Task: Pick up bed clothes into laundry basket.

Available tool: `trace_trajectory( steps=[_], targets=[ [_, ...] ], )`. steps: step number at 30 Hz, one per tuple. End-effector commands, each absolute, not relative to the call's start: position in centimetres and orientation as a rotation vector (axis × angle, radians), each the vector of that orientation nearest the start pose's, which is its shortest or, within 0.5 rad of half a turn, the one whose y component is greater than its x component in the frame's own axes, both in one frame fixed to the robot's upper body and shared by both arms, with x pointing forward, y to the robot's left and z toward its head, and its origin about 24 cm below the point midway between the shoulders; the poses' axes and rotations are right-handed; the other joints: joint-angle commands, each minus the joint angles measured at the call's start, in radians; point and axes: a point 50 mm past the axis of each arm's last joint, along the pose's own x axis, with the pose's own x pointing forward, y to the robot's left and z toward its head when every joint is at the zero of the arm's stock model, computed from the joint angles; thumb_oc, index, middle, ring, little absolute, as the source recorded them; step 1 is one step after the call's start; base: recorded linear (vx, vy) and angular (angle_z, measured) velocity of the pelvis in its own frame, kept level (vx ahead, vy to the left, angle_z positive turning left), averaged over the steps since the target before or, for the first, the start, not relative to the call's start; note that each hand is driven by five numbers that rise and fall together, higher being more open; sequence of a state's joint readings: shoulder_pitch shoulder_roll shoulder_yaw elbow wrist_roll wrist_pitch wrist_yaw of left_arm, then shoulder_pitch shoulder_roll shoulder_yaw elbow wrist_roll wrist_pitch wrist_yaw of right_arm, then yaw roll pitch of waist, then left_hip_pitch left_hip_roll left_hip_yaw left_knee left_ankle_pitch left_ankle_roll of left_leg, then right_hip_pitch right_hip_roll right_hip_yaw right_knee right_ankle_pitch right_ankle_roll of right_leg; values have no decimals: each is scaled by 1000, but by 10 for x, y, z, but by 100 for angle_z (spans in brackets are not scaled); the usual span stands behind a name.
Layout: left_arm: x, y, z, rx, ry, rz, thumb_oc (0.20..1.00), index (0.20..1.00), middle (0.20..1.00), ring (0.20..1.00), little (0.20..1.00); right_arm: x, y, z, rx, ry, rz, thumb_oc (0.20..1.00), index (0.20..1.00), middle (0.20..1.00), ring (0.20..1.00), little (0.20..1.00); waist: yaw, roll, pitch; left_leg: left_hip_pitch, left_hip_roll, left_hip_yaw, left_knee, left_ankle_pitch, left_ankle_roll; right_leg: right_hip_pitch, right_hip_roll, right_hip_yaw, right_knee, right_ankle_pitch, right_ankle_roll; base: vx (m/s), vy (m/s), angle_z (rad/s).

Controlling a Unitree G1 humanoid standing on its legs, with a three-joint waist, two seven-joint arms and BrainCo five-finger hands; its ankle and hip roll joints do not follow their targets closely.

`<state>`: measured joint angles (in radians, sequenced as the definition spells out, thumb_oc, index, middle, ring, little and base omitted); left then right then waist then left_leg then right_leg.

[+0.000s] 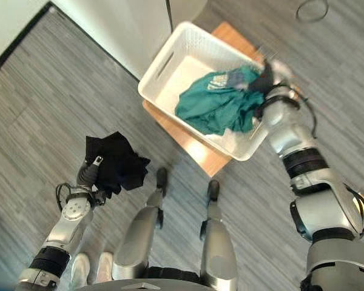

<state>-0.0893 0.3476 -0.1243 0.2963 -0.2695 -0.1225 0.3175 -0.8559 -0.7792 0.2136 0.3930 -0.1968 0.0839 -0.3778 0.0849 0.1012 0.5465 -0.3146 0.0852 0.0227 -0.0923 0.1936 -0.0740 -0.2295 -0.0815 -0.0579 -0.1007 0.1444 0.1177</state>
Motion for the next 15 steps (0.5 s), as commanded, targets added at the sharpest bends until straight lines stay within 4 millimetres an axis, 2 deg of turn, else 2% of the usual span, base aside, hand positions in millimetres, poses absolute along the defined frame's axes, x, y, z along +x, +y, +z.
trace_trajectory(
  steps=[1,2,3,7,8,11,12,13,14,15],
  targets=[
    [269,233,54,99,-96,367,200,200,200,200,200,307,-245,342,-805,-967,-658,1000,1000,1000,1000,1000,-25,-74,-27,76,44,50,42,-103,-63,-4,-54,-23,38,-81,33,-18,12,-5],
    [269,233,55,105,-96,363,200,200,200,200,200,305,-246,339,-804,-963,-664,1000,1000,1000,1000,1000,-19,-77,-27,78,44,51,41,-102,-63,-2,-54,-23,37,-81,33,-14,32,-4],
    [267,238,60,101,-120,411,200,200,200,200,200,280,-249,337,-692,-1072,-695,1000,1000,1000,1000,1000,-48,-85,-28,89,48,63,34,-109,-63,-1,-49,-12,29,-78,37,-5,32,-4],
    [264,245,80,104,-213,466,200,200,200,200,200,247,-266,307,-573,-1098,-772,1000,1000,1000,1000,1000,-89,-106,-49,124,56,87,31,-125,-61,10,-44,10,24,-79,41,27,24,-9],
    [263,245,79,112,-210,461,200,200,200,200,200,244,-267,303,-571,-1091,-777,1000,1000,1000,1000,1000,-81,-111,-52,128,56,89,30,-126,-61,13,-44,12,24,-80,41,43,14,-22],
    [261,250,115,170,-378,504,200,200,200,200,200,218,-280,287,-517,-1124,-868,1000,1000,1000,1000,1000,-124,-125,-92,168,65,111,22,-146,-59,27,-44,26,22,-86,47,57,16,-26],
    [260,250,115,178,-377,502,200,200,200,200,200,216,-280,285,-515,-1121,-871,1000,1000,1000,1000,1000,-119,-129,-93,172,65,113,20,-147,-59,29,-44,27,22,-87,47,66,7,-19],
    [260,251,130,196,-447,517,200,200,200,200,200,207,-285,281,-507,-1138,-906,1000,1000,1000,1000,1000,-142,-136,-113,188,67,123,18,-155,-59,36,-42,34,21,-89,49,48,8,-13],
    [259,251,130,200,-447,516,200,200,200,200,200,206,-285,280,-505,-1137,-907,1000,1000,1000,1000,1000,-139,-138,-114,191,66,124,17,-156,-58,37,-43,35,21,-90,50,63,7,-18],
    [259,252,138,212,-487,520,200,200,200,200,200,202,-287,279,-501,-1141,-921,1000,1000,1000,1000,1000,-151,-142,-127,201,68,131,16,-161,-58,41,-42,38,21,-91,51,54,2,-21]
  ],
)
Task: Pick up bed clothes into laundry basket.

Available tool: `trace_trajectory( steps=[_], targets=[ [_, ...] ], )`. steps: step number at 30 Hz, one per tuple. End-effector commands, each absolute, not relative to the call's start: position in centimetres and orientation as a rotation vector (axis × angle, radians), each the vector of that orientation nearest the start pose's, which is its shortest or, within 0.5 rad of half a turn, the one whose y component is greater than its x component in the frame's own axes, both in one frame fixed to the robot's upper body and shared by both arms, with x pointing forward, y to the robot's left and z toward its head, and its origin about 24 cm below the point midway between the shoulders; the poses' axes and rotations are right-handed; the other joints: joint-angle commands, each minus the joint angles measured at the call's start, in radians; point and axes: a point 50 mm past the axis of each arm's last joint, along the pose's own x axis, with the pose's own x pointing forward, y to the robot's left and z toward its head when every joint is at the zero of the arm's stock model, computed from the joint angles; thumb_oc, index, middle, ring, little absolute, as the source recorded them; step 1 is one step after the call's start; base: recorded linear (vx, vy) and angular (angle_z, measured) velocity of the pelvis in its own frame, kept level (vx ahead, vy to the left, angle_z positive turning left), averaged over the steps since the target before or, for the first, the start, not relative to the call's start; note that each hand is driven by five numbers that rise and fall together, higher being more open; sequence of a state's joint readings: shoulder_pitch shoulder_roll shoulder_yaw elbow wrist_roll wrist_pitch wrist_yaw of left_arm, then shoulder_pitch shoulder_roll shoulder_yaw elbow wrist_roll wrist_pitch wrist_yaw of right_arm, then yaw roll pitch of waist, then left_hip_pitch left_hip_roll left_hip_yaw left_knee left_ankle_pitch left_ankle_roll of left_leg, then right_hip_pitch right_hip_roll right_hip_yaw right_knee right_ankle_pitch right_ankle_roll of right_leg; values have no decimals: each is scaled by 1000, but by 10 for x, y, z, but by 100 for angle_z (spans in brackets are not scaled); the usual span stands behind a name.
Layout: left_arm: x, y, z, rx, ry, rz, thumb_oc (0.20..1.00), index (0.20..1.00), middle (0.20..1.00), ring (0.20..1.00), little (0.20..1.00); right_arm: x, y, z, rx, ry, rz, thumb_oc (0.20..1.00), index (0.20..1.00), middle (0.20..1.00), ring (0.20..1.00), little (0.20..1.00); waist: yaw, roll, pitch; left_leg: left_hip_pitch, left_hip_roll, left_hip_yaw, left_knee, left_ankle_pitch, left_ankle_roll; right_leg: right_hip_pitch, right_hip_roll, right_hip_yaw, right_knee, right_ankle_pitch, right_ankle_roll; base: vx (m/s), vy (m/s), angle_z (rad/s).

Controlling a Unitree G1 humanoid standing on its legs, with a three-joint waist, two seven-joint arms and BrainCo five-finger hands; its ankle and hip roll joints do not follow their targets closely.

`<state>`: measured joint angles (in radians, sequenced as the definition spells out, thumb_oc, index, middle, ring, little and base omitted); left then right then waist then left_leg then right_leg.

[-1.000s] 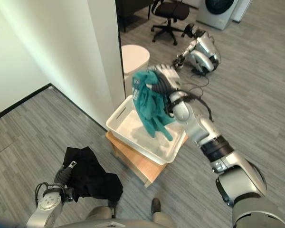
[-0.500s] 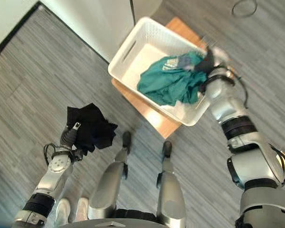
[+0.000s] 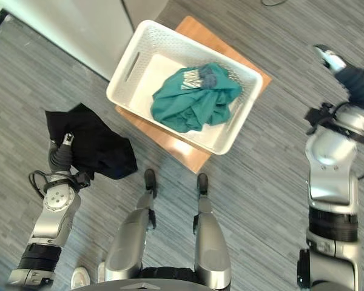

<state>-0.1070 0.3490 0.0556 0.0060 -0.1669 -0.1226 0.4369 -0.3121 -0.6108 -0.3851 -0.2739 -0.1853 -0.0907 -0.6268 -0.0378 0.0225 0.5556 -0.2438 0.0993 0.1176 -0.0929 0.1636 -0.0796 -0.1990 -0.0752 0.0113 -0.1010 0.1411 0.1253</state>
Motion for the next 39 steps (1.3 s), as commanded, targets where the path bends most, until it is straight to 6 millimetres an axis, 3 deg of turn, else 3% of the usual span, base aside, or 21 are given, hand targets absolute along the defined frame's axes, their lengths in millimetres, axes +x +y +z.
trace_trajectory(
  steps=[1,4,8,10,12,13,18,19,21,24,25,27,28,30,34,35,39],
  targets=[
    [257,252,144,222,-516,523,200,200,200,200,200,199,-289,277,-497,-1147,-927,1000,1000,1000,1000,1000,-35,-70,-148,140,56,44,17,-138,-51,16,-47,-27,21,-90,44,123,-4,-24],
    [251,252,159,246,-602,521,200,200,200,200,200,187,-297,273,-480,-1161,-986,1000,1000,1000,1000,1000,-75,-85,-212,184,62,77,16,-157,-45,34,-42,-7,21,-96,46,122,7,-28],
    [247,249,163,220,-629,485,200,200,200,200,200,185,-312,261,-452,-1084,-1000,1000,1000,1000,1000,1000,-102,-89,-269,221,60,101,13,-172,-41,60,-40,9,22,-106,45,146,16,-23],
    [243,253,170,235,-657,470,200,200,200,200,200,178,-332,241,-474,-952,-1067,1000,1000,1000,1000,1000,-130,-73,-323,256,55,107,10,-183,-35,93,-42,17,25,-116,42,242,38,-16],
    [240,255,177,245,-684,480,200,200,200,200,200,175,-343,221,-466,-838,-1101,1000,1000,1000,1000,1000,-152,-67,-355,278,54,113,8,-191,-33,108,-41,25,28,-118,42,173,30,-14],
    [240,255,176,247,-682,480,200,200,200,200,200,175,-344,220,-466,-835,-1100,1000,1000,1000,1000,1000,-151,-68,-357,280,54,114,8,-193,-33,110,-41,25,27,-119,42,118,21,-3],
    [238,251,210,289,-831,462,200,200,200,200,200,169,-376,139,-504,-362,-1116,1000,1000,1000,1000,1000,-208,-56,-419,325,50,155,6,-211,-28,128,-39,56,25,-113,49,122,27,-15],
    [242,244,222,307,-881,434,200,200,200,200,200,162,-384,102,-500,-162,-1106,1000,1000,1000,1000,1000,-226,-49,-435,334,48,163,6,-215,-26,133,-40,63,26,-111,50,117,24,-21],
    [250,229,236,338,-933,374,200,200,200,200,200,154,-387,60,-514,67,-1063,1000,1000,1000,1000,1000,-249,-41,-448,343,45,171,6,-219,-26,137,-43,67,27,-110,52,88,21,-16],
    [262,215,244,355,-950,317,200,200,200,200,200,148,-387,31,-496,210,-1027,1000,1000,1000,1000,1000,-263,-34,-453,347,42,173,6,-222,-26,145,-47,68,27,-113,53,44,15,-13],
    [274,205,245,374,-924,268,200,200,200,200,200,144,-382,7,-479,330,-968,1000,1000,1000,1000,1000,-280,-24,-455,352,38,178,6,-224,-26,146,-49,71,28,-113,54,64,21,-6],
    [283,201,246,404,-909,258,200,200,200,200,200,143,-380,1,-484,364,-940,1000,1000,1000,1000,1000,-287,-23,-455,354,36,179,6,-224,-25,148,-50,73,28,-112,55,38,21,-6],
    [297,198,241,456,-852,247,200,200,200,200,200,139,-374,-16,-470,447,-884,1000,1000,1000,1000,1000,-300,-16,-454,357,33,184,6,-225,-25,148,-51,77,31,-110,56,21,21,-15],
    [310,203,237,549,-795,276,200,200,200,200,200,139,-370,-24,-443,481,-847,1000,1000,1000,1000,1000,-309,-11,-450,356,30,188,6,-224,-26,143,-52,79,34,-111,58,27,28,-14],
    [335,219,210,691,-604,325,200,200,200,200,200,136,-364,-35,-436,530,-800,1000,1000,1000,1000,1000,-325,-10,-426,346,23,200,6,-223,-22,116,-53,94,47,-107,63,-30,41,-11],
    [335,219,210,691,-605,325,200,200,200,200,200,136,-364,-35,-436,529,-800,1000,1000,1000,1000,1000,-324,-10,-426,346,23,201,6,-223,-22,115,-53,94,47,-107,63,-29,20,-18],
    [346,240,175,788,-397,378,200,200,200,200,200,126,-364,-42,-430,580,-797,1000,1000,1000,1000,1000,-322,-22,-387,317,18,200,6,-215,-22,80,-55,99,51,-100,64,-79,22,-7]
  ],
)
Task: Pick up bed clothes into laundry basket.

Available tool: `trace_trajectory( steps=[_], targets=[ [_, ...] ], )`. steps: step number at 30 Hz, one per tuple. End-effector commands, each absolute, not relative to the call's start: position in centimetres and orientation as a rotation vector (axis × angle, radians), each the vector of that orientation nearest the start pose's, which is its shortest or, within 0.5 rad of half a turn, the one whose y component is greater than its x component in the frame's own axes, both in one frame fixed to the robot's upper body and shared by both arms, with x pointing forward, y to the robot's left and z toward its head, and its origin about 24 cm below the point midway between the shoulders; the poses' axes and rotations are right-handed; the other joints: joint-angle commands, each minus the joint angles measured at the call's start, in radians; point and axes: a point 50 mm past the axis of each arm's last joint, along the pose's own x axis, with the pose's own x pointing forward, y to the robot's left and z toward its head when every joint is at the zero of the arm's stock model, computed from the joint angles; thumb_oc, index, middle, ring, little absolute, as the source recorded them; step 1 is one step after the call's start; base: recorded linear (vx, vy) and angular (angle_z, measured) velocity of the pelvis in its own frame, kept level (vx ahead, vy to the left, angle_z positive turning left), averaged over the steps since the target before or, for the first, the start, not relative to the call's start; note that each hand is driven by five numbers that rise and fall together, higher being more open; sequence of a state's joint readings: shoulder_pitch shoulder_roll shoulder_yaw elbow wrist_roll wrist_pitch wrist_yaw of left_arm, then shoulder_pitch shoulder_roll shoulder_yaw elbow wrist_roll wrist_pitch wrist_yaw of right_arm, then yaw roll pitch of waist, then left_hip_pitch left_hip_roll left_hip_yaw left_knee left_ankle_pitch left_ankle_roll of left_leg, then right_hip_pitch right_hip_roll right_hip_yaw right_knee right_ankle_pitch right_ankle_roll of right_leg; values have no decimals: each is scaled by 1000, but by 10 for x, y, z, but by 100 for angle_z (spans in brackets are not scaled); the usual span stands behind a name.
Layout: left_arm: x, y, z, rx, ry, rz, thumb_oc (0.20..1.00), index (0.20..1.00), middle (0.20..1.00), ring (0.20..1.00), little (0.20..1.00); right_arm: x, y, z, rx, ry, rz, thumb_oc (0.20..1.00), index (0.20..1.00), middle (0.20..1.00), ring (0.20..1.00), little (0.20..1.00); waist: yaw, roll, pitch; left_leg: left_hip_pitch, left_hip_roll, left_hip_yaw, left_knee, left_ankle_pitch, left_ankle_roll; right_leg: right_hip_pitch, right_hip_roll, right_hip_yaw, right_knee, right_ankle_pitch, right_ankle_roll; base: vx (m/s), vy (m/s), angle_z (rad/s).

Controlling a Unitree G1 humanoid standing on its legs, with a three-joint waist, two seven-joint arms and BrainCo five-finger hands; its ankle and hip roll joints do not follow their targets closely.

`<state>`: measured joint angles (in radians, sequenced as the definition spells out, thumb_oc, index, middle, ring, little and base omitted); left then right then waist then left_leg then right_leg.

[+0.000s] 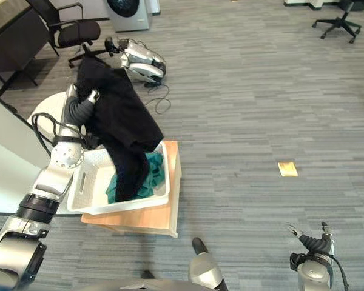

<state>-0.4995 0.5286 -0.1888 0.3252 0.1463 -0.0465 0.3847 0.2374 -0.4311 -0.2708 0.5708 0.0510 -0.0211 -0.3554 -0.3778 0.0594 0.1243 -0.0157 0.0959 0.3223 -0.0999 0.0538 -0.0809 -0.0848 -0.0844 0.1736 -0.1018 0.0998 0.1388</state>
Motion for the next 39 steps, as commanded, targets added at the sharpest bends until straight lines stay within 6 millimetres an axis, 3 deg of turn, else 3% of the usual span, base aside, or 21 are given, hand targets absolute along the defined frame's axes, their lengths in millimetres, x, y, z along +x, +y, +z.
trace_trajectory(
  steps=[1,8,9,10,11,13,15,19,23,25,26,28,31,34,36,37,38,39],
  targets=[
    [347,246,171,817,-366,392,200,200,200,200,200,125,-364,-44,-426,584,-795,1000,1000,1000,1000,1000,22,-62,56,77,22,-8,13,-101,-21,-44,-46,-65,53,-57,50,-128,9,0],
    [348,294,153,935,-152,521,200,200,200,200,200,124,-355,-56,-415,632,-784,1000,1000,1000,1000,1000,65,-91,126,15,26,-25,14,-73,-22,-95,-40,-76,63,-45,48,-109,-15,-1],
    [347,299,141,972,-65,463,617,617,617,617,617,126,-356,-57,-418,643,-772,1000,1000,1000,1000,1000,76,-91,128,18,28,-25,14,-71,-22,-88,-40,-79,64,-48,47,0,0,0],
    [348,299,142,973,-65,461,1000,1000,1000,1000,1000,126,-356,-57,-416,643,-772,1000,1000,1000,1000,1000,77,-92,130,20,28,-24,14,-72,-22,-86,-40,-79,63,-48,47,0,0,0],
    [345,302,135,1082,0,364,1000,1000,1000,1000,1000,130,-359,-54,-427,651,-745,1000,1000,1000,1000,1000,84,-89,127,30,29,-24,14,-75,-22,-75,-41,-80,62,-52,46,0,0,0],
    [343,302,126,1113,37,336,1000,1000,1000,1000,1000,137,-360,-47,-446,623,-714,1000,1000,1000,1000,1000,84,-90,115,45,31,-20,13,-81,-23,-57,-42,-81,59,-59,44,58,4,1],
    [341,297,118,1045,27,335,1000,1000,1000,1000,1000,144,-361,-37,-482,574,-693,1000,1000,1000,1000,1000,82,-88,102,58,33,-21,13,-84,-24,-42,-42,-84,57,-62,43,66,-9,9],
    [335,276,119,797,-102,333,1000,1000,1000,1000,1000,168,-362,-3,-560,400,-700,1000,1000,1000,1000,1000,89,-83,81,76,32,-25,13,-90,-21,-19,-40,-82,50,-67,40,39,-6,4],
    [322,259,138,486,-296,351,1000,1000,1000,1000,1000,197,-347,43,-628,147,-649,1000,1000,1000,1000,1000,105,-83,53,94,36,-30,13,-94,-20,3,-36,-82,46,-77,33,36,-20,0],
    [311,250,156,314,-441,366,1000,1000,1000,1000,1000,215,-322,69,-624,-21,-534,1000,1000,1000,1000,1000,121,-87,32,105,39,-40,13,-96,-21,23,-34,-87,48,-88,24,36,-39,0],
    [310,251,155,312,-440,368,1000,1000,1000,1000,1000,215,-322,69,-625,-21,-532,1000,1000,1000,1000,1000,119,-87,33,107,39,-40,13,-96,-21,25,-34,-88,49,-89,24,15,-21,5],
    [299,245,164,194,-523,363,1000,1000,1000,1000,1000,224,-299,84,-606,-127,-428,1000,1000,1000,1000,1000,132,-91,23,112,40,-49,13,-93,-21,37,-33,-99,54,-97,19,16,-33,12],
    [279,240,161,108,-566,314,1000,1000,1000,1000,1000,231,-267,103,-573,-254,-266,1000,1000,1000,1000,1000,157,-93,15,116,43,-68,13,-89,-19,48,-27,-115,88,-122,6,14,-48,12],
    [250,241,148,34,-555,280,1000,1000,1000,1000,1000,234,-235,118,-524,-368,-111,1000,1000,1000,1000,1000,195,-94,28,108,44,-114,20,-75,-13,38,3,-89,172,-162,-12,-50,-50,25],
    [237,248,131,1,-491,284,1000,1000,1000,1000,1000,238,-210,135,-465,-481,-17,1000,1000,1000,1000,1000,229,-94,49,65,33,-173,60,-62,1,32,59,8,223,-209,-26,-100,-65,47],
    [233,251,119,-10,-437,294,1000,1000,1000,1000,1000,242,-199,138,-437,-507,31,1000,1000,1000,1000,1000,253,-97,51,50,23,-192,86,-74,6,36,63,27,215,-219,-40,2,-31,55],
    [233,252,119,-9,-437,295,1000,1000,1000,1000,1000,243,-198,138,-436,-508,34,1000,1000,1000,1000,1000,251,-98,52,47,22,-191,94,-79,7,37,63,29,215,-220,-40,-35,-33,52],
    [227,257,106,-5,-381,330,1000,1000,1000,1000,1000,247,-182,143,-386,-555,100,1000,1000,1000,1000,1000,288,-103,66,24,6,-208,132,-88,11,47,59,26,194,-210,-58,-173,-93,60]
  ],
)
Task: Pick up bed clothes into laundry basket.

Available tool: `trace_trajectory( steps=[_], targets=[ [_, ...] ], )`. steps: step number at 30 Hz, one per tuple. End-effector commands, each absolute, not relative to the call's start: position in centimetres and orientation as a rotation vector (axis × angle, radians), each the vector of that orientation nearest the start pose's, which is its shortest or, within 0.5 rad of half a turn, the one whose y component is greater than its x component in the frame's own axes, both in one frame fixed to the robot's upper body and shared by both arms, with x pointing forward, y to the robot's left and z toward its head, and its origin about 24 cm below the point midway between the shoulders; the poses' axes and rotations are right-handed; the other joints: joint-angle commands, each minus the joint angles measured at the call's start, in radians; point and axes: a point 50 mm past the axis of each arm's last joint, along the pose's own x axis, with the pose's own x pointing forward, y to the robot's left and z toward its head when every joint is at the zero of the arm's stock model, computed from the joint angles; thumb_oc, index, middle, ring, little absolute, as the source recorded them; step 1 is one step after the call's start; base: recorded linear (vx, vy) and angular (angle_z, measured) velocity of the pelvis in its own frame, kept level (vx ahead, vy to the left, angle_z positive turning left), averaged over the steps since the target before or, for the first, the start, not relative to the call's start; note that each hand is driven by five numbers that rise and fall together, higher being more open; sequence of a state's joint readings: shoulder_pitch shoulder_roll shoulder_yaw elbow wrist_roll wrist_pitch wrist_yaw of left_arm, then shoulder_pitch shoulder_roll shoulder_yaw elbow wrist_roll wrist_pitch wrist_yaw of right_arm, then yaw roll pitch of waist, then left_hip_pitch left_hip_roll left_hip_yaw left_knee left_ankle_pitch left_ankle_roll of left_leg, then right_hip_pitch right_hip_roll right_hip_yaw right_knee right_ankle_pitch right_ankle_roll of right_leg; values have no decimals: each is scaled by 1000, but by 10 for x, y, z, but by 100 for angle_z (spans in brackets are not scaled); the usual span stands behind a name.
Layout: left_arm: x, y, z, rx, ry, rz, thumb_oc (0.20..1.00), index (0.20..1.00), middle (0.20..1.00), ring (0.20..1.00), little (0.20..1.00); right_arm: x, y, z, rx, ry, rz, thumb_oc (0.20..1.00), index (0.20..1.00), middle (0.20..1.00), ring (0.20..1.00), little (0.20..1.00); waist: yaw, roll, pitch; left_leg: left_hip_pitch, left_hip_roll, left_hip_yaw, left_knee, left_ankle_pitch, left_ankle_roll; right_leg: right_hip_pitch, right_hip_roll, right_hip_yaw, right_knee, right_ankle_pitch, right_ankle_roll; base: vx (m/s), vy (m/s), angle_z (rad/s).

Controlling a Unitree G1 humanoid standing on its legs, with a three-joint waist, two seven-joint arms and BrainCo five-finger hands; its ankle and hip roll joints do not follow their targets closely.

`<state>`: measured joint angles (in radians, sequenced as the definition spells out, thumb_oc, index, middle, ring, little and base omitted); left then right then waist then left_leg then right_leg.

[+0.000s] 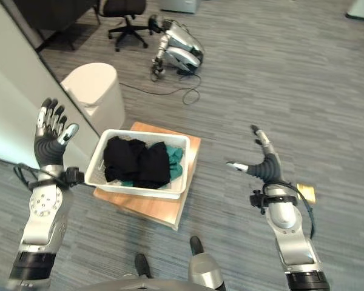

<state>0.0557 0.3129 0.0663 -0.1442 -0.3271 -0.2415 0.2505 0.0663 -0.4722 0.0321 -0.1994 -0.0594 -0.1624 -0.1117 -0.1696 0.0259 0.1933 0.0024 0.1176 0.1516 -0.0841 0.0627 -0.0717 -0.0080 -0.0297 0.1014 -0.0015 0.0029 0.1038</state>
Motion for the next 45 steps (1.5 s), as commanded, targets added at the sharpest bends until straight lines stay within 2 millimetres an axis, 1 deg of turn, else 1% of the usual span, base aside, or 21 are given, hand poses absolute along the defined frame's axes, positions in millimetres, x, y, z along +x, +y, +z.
trace_trajectory(
  steps=[1,2,4,6,7,9,10,11,13,16,18,23,24,25,26,27,28,29,31,35,45],
  targets=[
    [223,261,97,-18,-345,356,1000,1000,1000,1000,1000,252,-163,157,-340,-628,177,1000,1000,1000,1000,1000,128,-70,25,-39,-39,-70,163,-101,5,-16,-10,79,68,-101,-27,-410,-215,58],
    [222,259,81,-76,-276,348,1000,1000,1000,1000,1000,258,-143,169,-339,-691,270,1000,1000,1000,1000,1000,188,-62,61,-125,-51,-82,221,-92,-14,12,-38,3,13,-104,-33,-450,-193,63],
    [223,259,73,-72,-240,339,1000,1000,1000,1000,1000,261,-139,171,-364,-702,298,1000,1000,1000,1000,1000,183,-51,70,-150,-31,-33,238,-74,-27,13,-58,-66,-1,-103,-35,-302,-94,229],
    [222,262,48,-63,-111,325,1000,1000,1000,1000,1000,264,-116,184,-378,-759,383,1000,1000,1000,1000,1000,181,-43,88,-122,82,230,354,-109,-32,-2,-124,-278,9,-82,-27,-447,-137,277],
    [222,265,44,-42,-88,321,1000,1000,1000,1000,1000,264,-111,184,-378,-760,400,1000,1000,1000,1000,1000,176,-43,85,-104,112,274,394,-117,-37,-2,-139,-340,10,-79,-30,-364,-139,193],
    [222,265,44,-42,-88,322,1000,1000,1000,1000,1000,264,-111,184,-377,-760,401,1000,1000,1000,1000,1000,171,-41,87,-108,116,267,402,-121,-39,2,-137,-346,10,-80,-30,-135,-35,221],
    [222,264,40,-37,-65,313,1000,1000,1000,1000,1000,265,-108,180,-390,-740,409,1000,1000,1000,1000,1000,149,-34,65,7,247,391,412,-128,-83,13,-196,-524,15,-73,-30,-154,-27,275],
    [221,264,39,-38,-62,314,1000,1000,1000,1000,1000,265,-108,180,-390,-738,411,1000,1000,1000,1000,1000,138,-28,70,10,253,379,414,-129,-89,27,-190,-537,14,-77,-30,-244,46,272],
    [218,266,30,-48,-13,338,1000,1000,1000,1000,1000,268,-106,175,-411,-708,412,1000,1000,1000,1000,1000,117,-5,49,97,358,447,321,-36,-136,16,-257,-661,49,-42,-20,-201,251,222],
    [213,272,24,-16,31,354,1000,1000,1000,1000,1000,269,-109,177,-469,-712,393,1000,1000,1000,1000,1000,112,19,29,138,431,463,209,87,-187,9,-334,-730,78,-13,-1,-231,439,190],
    [210,274,21,1,55,355,1000,1000,1000,1000,1000,270,-108,175,-485,-704,391,1000,1000,1000,1000,1000,109,28,21,138,423,433,163,114,-190,6,-363,-745,87,-1,16,-162,320,125],
    [214,273,34,87,25,292,1000,1000,1000,1000,1000,268,-108,176,-457,-710,365,1000,1000,1000,1000,1000,152,10,20,65,273,302,59,12,-167,50,-509,-801,105,125,100,-147,284,117],
    [219,274,41,93,-11,294,1000,1000,1000,1000,1000,266,-106,174,-434,-705,364,1000,1000,1000,1000,1000,148,-4,33,54,239,274,40,-4,-154,45,-539,-779,138,165,120,-95,238,146],
    [233,265,51,79,-60,259,1000,1000,1000,1000,1000,263,-113,174,-418,-707,331,1000,1000,1000,1000,1000,68,-23,83,24,193,213,28,7,-128,-23,-486,-549,175,165,99,-80,326,157],
    [238,262,50,70,-58,249,1000,1000,1000,1000,1000,264,-114,175,-412,-709,316,1000,1000,1000,1000,1000,54,-16,92,10,168,186,20,7,-112,-66,-419,-431,181,112,92,-22,450,167],
    [240,259,47,69,-46,239,1000,1000,1000,1000,1000,264,-110,176,-395,-715,322,1000,1000,1000,1000,1000,45,-2,102,7,136,161,11,-2,-94,-92,-354,-365,189,53,79,50,242,183],
    [241,258,47,68,-48,239,1000,1000,1000,1000,1000,265,-110,177,-396,-716,321,1000,1000,1000,1000,1000,45,0,101,2,139,160,11,2,-94,-99,-352,-365,193,52,76,183,401,183],
    [250,251,49,102,-57,205,1000,1000,1000,1000,1000,265,-100,176,-343,-722,346,1000,1000,1000,1000,1000,16,26,128,4,47,88,1,-18,-54,-142,-175,-253,183,-58,30,171,335,160],
    [260,243,52,104,-75,183,1000,1000,1000,1000,1000,268,-97,172,-340,-711,349,1000,1000,1000,1000,1000,-27,30,140,5,-20,29,-3,-31,-32,-160,-48,-93,152,-74,8,135,275,144],
    [268,233,57,111,-102,148,1000,1000,1000,1000,1000,273,-83,173,-339,-710,389,1000,1000,1000,1000,1000,-40,31,146,-2,-106,-25,-3,-48,1,-130,-16,-17,92,-38,-18,78,120,196],
    [254,245,50,72,-82,221,1000,1000,1000,1000,1000,282,-73,172,-353,-693,391,1000,1000,1000,1000,1000,16,34,94,-13,-99,-21,-3,-59,14,-85,-51,-66,-20,1,5,45,-10,24]
  ],
)
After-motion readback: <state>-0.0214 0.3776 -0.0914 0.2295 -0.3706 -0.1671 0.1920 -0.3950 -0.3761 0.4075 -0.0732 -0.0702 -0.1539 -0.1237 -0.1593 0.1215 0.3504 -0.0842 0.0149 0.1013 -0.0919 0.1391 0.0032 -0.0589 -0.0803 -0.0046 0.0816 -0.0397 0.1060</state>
